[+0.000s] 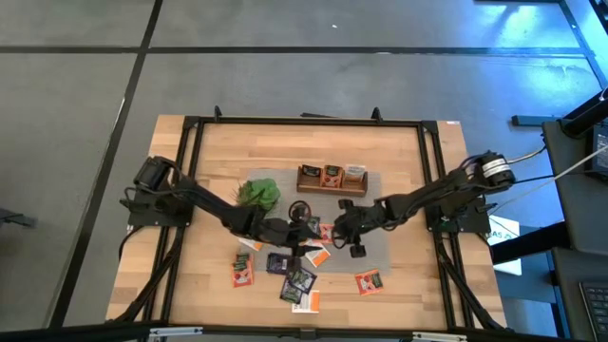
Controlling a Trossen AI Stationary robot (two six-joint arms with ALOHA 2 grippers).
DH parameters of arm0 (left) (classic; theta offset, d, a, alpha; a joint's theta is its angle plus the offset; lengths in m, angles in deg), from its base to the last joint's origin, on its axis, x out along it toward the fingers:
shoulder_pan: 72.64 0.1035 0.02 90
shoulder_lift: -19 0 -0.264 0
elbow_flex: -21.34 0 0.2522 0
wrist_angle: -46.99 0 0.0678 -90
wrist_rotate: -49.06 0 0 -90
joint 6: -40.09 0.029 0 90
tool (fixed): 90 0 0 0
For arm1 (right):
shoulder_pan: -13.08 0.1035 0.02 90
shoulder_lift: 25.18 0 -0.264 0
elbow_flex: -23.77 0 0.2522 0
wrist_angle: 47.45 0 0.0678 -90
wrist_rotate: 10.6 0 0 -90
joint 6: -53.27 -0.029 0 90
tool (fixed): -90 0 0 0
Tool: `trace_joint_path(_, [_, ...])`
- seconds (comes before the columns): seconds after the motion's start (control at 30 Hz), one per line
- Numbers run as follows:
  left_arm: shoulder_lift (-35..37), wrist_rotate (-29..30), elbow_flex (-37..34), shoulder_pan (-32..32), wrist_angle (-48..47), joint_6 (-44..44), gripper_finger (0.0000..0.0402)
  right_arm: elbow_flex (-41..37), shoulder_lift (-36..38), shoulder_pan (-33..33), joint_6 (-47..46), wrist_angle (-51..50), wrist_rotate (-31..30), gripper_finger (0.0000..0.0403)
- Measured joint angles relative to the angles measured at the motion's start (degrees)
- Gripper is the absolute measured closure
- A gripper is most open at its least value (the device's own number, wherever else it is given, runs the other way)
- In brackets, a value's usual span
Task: Pick & Place Tea
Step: Put the orange tea bag into the middle section of the wooden organizer
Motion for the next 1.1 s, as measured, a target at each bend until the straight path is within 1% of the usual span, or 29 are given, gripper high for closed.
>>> trace_joint_path(0.1, [-1.7, 1.2, 0.0, 0.0, -0.1, -1.7, 0.0274, 0.0, -1.6, 0.2, 0.0, 1.7, -2.2, 0.0297])
trace_joint_path(0.37, [-5.4, 3.2, 0.0, 0.7, -0.6, -4.4, 0.0274, 0.0, -4.4, 0.2, -0.2, 2.2, -2.3, 0.0297])
trace_joint_path(0.63, [-5.4, 3.2, 0.0, 1.8, -6.7, -9.7, 0.0274, 0.2, -5.8, 0.2, -1.8, 1.5, -2.7, 0.0297])
trace_joint_path(0.73, [-5.4, 3.2, 0.0, 1.8, -10.2, -12.2, 0.0274, 0.3, -5.8, 0.2, -3.0, -0.4, -3.0, 0.0297])
trace_joint_path(0.8, [-5.4, 3.2, 0.0, 1.8, -11.9, -13.9, 0.0274, 0.4, -5.8, 0.3, -3.5, -2.1, -4.3, 0.0297])
trace_joint_path(0.87, [-5.4, 3.0, 0.0, 1.7, -12.6, -15.0, 0.0274, 0.4, -5.7, 0.3, -4.5, -3.6, -4.9, 0.0297])
trace_joint_path(1.1, [-5.4, 1.7, 0.0, 1.8, -13.4, -18.1, 0.0274, 0.3, -5.8, 0.3, -4.5, -3.5, -5.1, 0.0297])
